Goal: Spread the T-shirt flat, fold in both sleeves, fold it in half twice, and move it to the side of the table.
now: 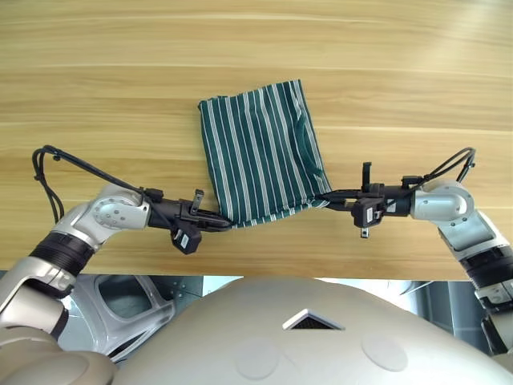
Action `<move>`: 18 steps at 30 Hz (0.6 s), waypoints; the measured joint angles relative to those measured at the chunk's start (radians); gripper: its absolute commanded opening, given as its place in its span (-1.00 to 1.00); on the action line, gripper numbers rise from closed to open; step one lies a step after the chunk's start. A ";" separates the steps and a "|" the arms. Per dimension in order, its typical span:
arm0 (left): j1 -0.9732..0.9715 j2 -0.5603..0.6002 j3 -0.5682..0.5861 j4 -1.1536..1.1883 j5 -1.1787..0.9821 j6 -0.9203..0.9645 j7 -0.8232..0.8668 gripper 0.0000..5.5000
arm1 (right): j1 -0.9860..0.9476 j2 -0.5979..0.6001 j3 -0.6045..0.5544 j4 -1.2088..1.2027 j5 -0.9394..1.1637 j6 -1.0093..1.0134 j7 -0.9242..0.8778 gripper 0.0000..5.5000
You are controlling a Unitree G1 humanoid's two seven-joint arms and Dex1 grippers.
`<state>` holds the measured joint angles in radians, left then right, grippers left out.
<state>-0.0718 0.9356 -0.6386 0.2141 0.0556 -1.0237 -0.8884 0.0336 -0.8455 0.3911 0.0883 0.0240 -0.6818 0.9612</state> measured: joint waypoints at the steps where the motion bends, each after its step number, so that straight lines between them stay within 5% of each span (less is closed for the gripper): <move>1: 0.012 0.011 0.003 -0.036 -0.022 0.010 -0.010 -0.99 | 0.006 -0.001 -0.004 -0.012 0.016 0.000 0.005 -0.98; 18: 0.238 0.134 0.149 -0.233 -0.201 0.016 -0.031 -0.99 | 0.241 -0.143 -0.085 -0.202 0.210 -0.073 0.126 -0.98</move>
<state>0.1662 1.0699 -0.4896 -0.0193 -0.1458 -1.0082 -0.9197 0.2750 -0.9883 0.3057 -0.1140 0.2339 -0.7549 1.0868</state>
